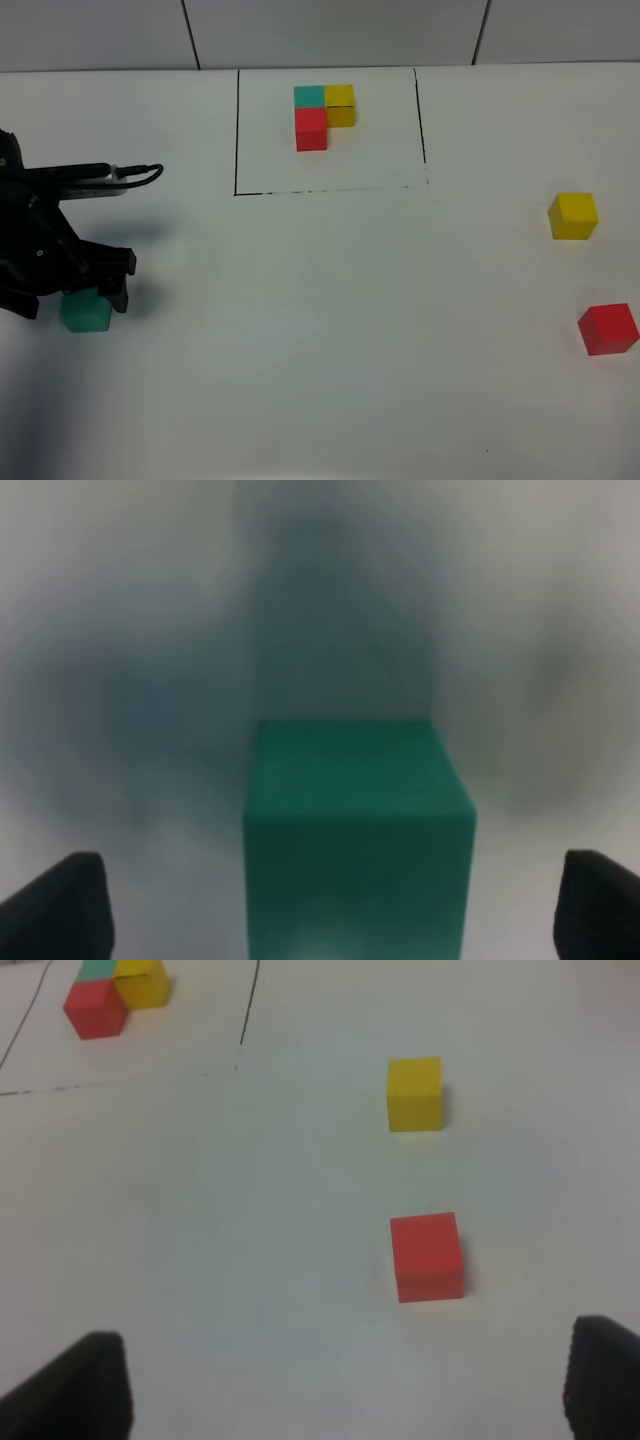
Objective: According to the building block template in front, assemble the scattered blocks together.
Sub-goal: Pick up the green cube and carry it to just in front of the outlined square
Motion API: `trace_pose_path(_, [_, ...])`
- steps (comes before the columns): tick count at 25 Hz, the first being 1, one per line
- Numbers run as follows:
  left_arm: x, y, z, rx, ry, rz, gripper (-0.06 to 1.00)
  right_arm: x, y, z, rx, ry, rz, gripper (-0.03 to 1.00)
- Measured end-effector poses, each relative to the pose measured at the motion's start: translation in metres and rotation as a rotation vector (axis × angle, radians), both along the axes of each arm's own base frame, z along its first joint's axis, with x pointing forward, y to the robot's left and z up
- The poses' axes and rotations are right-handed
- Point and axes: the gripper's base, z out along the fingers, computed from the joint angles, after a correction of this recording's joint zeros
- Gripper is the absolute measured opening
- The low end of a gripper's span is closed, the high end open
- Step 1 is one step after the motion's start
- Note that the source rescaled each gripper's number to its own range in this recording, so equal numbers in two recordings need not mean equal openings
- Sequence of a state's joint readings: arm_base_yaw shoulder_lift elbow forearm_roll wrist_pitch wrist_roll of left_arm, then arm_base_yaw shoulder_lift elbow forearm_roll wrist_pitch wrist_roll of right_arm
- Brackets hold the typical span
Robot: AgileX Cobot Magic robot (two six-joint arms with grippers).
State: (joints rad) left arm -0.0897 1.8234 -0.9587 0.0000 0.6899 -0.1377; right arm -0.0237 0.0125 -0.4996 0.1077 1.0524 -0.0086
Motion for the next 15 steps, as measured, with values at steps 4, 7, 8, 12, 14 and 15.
trace_pose_path(4, [0.003, -0.001, -0.012, -0.009, 0.013, 0.011, 0.92, 0.0, 0.0, 0.0, 0.0, 0.0, 0.0, 0.75])
trace_pose_path(7, [0.003, -0.001, -0.018, -0.01, 0.033, 0.015, 0.87, 0.0, 0.0, 0.0, 0.0, 0.0, 0.0, 0.75])
trace_pose_path(8, [0.003, -0.002, -0.019, -0.011, 0.036, 0.016, 0.83, 0.0, 0.0, 0.0, 0.0, 0.0, 0.0, 0.75])
trace_pose_path(12, [0.003, -0.002, -0.021, -0.01, 0.043, 0.024, 0.41, 0.0, 0.0, 0.0, 0.0, 0.0, 0.0, 0.75])
trace_pose_path(14, [0.003, -0.002, -0.021, -0.01, 0.044, 0.033, 0.04, 0.0, 0.0, 0.0, 0.0, 0.0, 0.0, 0.75])
trace_pose_path(15, [0.002, -0.002, -0.021, -0.01, 0.046, 0.034, 0.0, 0.0, 0.0, 0.0, 0.0, 0.0, 0.0, 0.75])
